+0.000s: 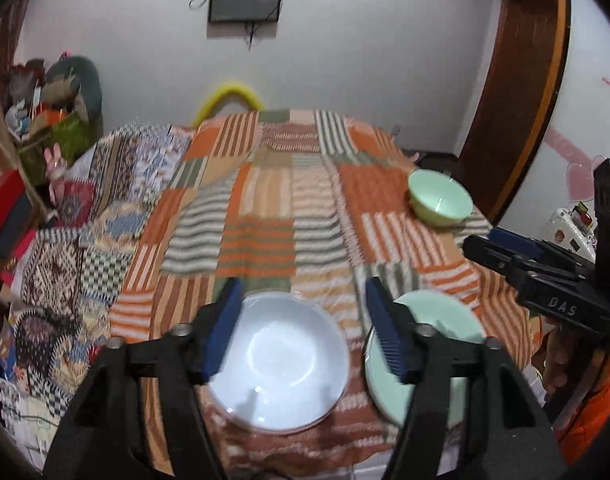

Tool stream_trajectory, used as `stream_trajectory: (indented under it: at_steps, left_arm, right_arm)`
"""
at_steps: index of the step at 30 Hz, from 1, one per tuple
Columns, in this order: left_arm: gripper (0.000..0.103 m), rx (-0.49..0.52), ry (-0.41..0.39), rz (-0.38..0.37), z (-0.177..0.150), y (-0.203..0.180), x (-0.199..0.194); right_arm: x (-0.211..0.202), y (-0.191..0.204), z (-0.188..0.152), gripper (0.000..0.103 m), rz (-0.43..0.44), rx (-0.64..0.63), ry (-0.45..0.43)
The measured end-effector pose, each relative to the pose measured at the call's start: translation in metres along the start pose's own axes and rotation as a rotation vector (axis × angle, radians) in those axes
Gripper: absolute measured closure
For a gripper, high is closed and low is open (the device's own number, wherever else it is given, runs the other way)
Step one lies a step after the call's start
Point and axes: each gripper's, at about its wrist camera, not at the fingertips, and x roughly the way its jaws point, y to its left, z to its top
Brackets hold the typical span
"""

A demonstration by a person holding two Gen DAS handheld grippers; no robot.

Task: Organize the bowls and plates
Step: 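Move both open grippers to the small mint-green bowl and close on its rim, then lift the mint-green bowl with both grippers and carry it over the nested bowls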

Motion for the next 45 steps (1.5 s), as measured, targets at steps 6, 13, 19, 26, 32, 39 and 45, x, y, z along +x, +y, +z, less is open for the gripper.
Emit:
stream_trajectory:
  at_steps: [6, 13, 19, 26, 32, 39, 45]
  left_arm:
    - [0.011, 0.009, -0.033, -0.034, 0.023, -0.027, 0.01]
    - [0.009, 0.063, -0.031, -0.023, 0.044, -0.056, 0.039]
    - [0.008, 0.084, 0.02, -0.053, 0.058, -0.073, 0.083]
    - [0.008, 0.114, 0.094, -0.073, 0.064, -0.085, 0.14]
    - [0.009, 0.105, 0.143, -0.112, 0.069, -0.088, 0.18]
    - [0.018, 0.083, 0.204, -0.138, 0.068, -0.091, 0.212]
    - [0.023, 0.045, 0.244, -0.165, 0.066, -0.094, 0.23]
  right_arm:
    - [-0.023, -0.049, 0.009, 0.034, -0.065, 0.077, -0.061]
    - [-0.018, -0.107, 0.009, 0.026, -0.233, 0.095, -0.057]
    - [0.003, -0.158, 0.013, 0.026, -0.259, 0.181, -0.009]
    - [0.037, -0.203, 0.027, 0.038, -0.279, 0.232, 0.013]
    - [0.087, -0.233, 0.034, 0.064, -0.234, 0.293, 0.102]
    - [0.121, -0.242, 0.035, 0.086, -0.172, 0.329, 0.167]
    - [0.109, -0.224, 0.026, 0.086, -0.115, 0.259, 0.175]
